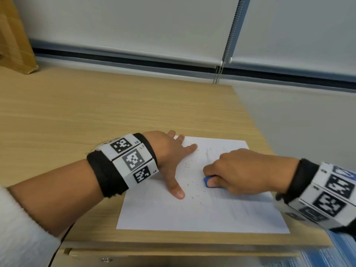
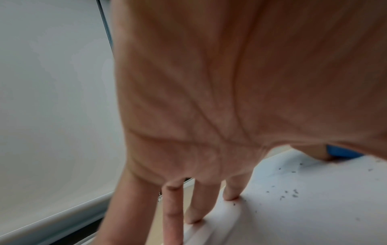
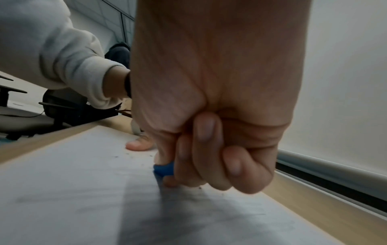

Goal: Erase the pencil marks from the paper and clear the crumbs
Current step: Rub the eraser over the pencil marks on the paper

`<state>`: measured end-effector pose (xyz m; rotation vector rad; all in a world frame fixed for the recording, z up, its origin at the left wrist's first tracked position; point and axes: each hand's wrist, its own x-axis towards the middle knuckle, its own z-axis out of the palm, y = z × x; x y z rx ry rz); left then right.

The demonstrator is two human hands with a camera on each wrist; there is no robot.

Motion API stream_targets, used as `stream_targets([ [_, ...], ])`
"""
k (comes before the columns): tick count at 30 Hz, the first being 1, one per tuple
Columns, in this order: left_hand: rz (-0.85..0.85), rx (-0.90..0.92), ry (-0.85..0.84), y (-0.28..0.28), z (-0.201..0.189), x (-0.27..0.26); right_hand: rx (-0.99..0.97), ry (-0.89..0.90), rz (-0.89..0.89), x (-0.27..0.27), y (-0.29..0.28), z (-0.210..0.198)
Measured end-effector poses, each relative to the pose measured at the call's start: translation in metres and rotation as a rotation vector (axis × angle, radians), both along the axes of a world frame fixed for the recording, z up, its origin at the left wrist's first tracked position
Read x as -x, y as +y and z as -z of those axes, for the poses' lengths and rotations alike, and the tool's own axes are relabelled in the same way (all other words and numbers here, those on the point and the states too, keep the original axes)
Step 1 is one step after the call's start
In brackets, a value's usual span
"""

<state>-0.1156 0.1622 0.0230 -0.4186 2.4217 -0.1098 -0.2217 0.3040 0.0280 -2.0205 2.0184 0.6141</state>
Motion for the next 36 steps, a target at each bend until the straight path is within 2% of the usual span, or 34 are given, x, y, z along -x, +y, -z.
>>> stream_targets([
  [3,0.003,0.003,0.002,-0.001,0.0,-0.001,0.067,0.059,0.052,0.008,-0.027,-0.003],
  [6,0.004,-0.003,0.008,-0.001,0.0,-0.001,0.116,0.023,0.129,0.02,-0.041,0.001],
  [12,0.01,-0.017,-0.001,0.0,-0.001,-0.002,-0.034,-0.021,0.063,-0.002,-0.008,-0.004],
  [15,-0.003,-0.012,-0.007,0.0,-0.002,-0.003,0.051,0.061,0.088,0.003,-0.032,-0.008],
  [18,-0.014,0.011,-0.008,0.001,-0.002,-0.003,0.138,0.051,0.135,0.005,-0.036,-0.001],
  [23,-0.012,0.019,-0.007,0.002,-0.004,-0.003,-0.013,-0.008,0.033,-0.007,-0.001,-0.001],
  [28,-0.008,0.034,-0.009,0.0,-0.001,-0.002,0.163,0.031,0.067,0.0,-0.009,0.004],
  [33,-0.023,0.034,-0.024,0.002,-0.002,-0.001,-0.008,-0.031,0.003,-0.013,0.02,-0.001],
  [36,-0.024,0.039,-0.02,0.002,-0.002,-0.001,0.106,-0.012,0.049,-0.01,0.005,-0.002],
])
